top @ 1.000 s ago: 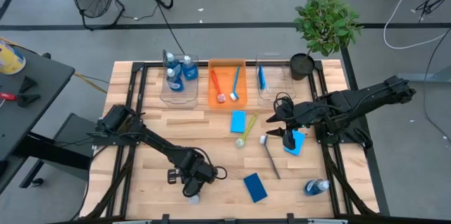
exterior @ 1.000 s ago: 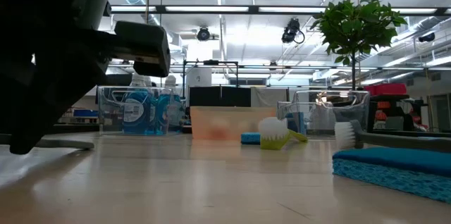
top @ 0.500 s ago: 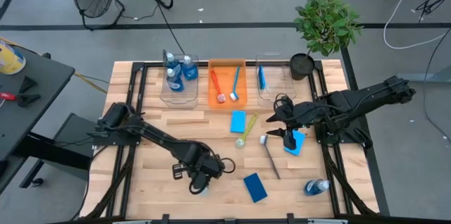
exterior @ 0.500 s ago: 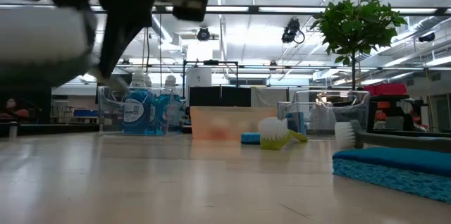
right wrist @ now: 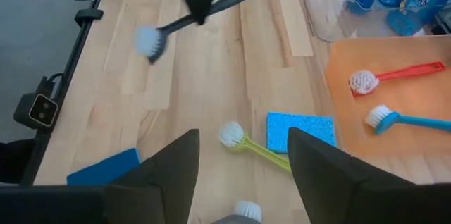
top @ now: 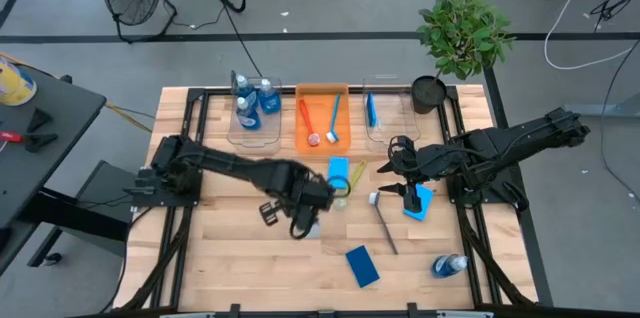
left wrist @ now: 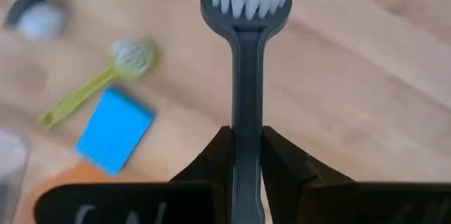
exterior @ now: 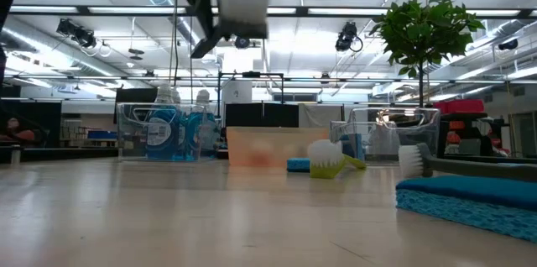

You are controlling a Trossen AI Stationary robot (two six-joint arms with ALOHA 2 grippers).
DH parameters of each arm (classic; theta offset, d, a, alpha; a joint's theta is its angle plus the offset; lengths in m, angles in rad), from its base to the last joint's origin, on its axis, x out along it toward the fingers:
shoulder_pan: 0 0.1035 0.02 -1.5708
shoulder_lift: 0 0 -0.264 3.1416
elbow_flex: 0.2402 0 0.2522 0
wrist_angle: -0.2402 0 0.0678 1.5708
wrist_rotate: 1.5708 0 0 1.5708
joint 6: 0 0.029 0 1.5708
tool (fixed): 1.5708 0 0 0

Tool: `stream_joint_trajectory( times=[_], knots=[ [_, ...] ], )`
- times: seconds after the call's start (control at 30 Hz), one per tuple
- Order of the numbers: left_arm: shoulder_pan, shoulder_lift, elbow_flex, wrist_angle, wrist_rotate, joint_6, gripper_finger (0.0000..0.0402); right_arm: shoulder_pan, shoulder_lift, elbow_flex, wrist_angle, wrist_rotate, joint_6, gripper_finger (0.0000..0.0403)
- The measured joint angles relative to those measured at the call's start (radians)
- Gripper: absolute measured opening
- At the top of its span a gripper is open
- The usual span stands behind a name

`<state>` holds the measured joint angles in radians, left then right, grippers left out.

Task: Pick & Place Kitchen Sink Supplies
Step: Put the gray dish brush into the orange bin

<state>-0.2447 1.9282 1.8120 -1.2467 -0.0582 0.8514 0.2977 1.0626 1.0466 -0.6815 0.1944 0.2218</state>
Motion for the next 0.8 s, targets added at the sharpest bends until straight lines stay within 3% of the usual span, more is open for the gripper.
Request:
stream_joint_trajectory(
  times=[0.33,0.63,0.8],
  knots=[
    [0.174,0.000,0.155,-0.065,-0.133,-0.085,0.0053,0.000,0.000,0.000,0.000,0.000,0.004,0.0217],
    [0.344,0.000,0.220,-0.035,-0.168,0.128,0.0053,0.000,0.000,0.000,0.000,0.000,0.049,0.0217],
    [0.437,0.000,0.215,0.026,-0.167,0.164,0.0058,0.000,0.000,0.000,0.000,0.000,0.087,0.0217]
  ],
)
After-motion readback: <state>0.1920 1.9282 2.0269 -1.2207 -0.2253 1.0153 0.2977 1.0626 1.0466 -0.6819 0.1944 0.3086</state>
